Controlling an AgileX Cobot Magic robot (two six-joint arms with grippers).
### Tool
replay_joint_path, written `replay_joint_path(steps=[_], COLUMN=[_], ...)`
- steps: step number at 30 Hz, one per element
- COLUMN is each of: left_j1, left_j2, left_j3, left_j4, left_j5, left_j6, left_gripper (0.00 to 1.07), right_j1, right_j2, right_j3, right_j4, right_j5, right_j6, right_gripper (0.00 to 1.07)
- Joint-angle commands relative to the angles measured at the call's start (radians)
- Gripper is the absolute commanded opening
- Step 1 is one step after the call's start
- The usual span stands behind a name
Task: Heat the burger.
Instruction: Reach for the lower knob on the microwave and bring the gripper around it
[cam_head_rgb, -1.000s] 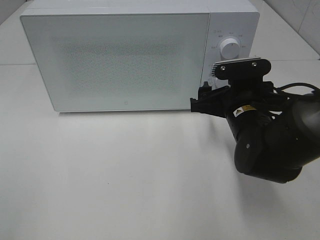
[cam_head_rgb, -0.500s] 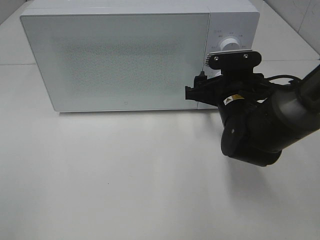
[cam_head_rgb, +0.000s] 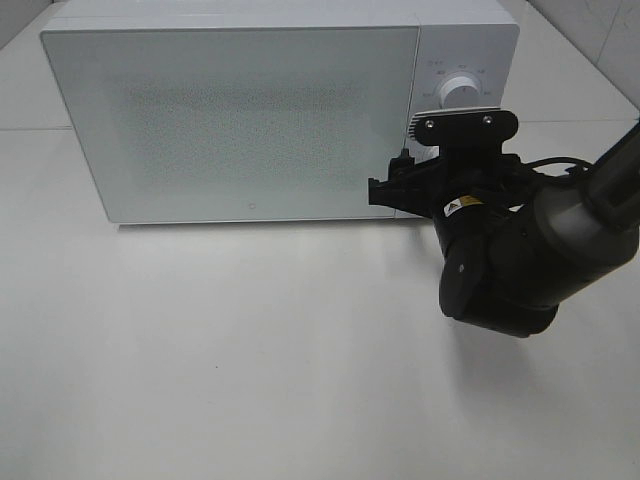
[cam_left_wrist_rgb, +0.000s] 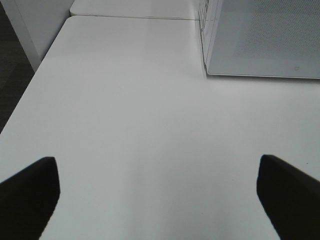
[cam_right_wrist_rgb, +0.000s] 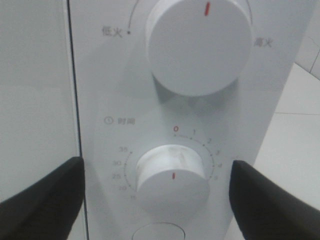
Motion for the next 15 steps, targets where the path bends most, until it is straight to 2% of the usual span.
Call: replay_joint_path(steps=[1,9,15], left_j1=[0.002,0.002,0.002], left_j2=[-0.014,-0.014,-0.014], left_j3=[0.002,0.002,0.002], left_j4=[-0.007,-0.007,-0.007], left_j5=[-0.008,-0.008,-0.008], left_j6=[0.003,0.003,0.003], left_gripper=[1.00,1.00,1.00], right_j1=[-0.005,-0.005,-0.005], right_j2=[-0.001,-0.001,-0.001], right_j3=[-0.010,-0.018,-0.018], right_j4=[-0.008,-0.004,-0.002], right_j5=[-0.032,-0.004,0.007], right_j6=[0.012,0.012,-0.020], right_gripper=[0.78,0.77,0.84])
